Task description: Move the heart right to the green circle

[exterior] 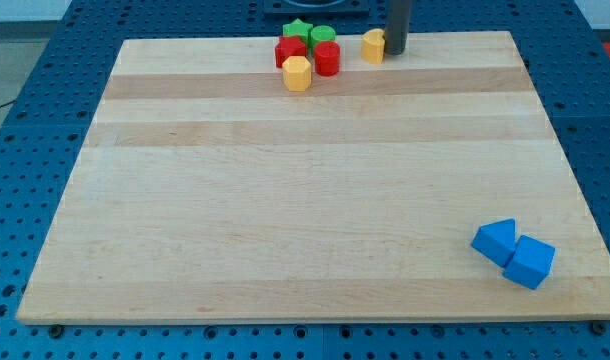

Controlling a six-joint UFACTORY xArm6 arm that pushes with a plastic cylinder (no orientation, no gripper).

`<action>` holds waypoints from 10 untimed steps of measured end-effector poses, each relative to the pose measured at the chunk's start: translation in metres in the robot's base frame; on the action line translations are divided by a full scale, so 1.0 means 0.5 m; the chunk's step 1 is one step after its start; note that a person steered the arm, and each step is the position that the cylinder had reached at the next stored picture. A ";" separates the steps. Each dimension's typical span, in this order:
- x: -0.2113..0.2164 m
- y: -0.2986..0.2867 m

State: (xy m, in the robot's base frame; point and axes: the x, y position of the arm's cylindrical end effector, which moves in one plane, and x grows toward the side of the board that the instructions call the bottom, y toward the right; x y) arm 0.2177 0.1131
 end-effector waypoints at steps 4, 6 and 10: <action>0.055 0.118; 0.037 0.013; -0.014 -0.068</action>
State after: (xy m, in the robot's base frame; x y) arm 0.2107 0.0789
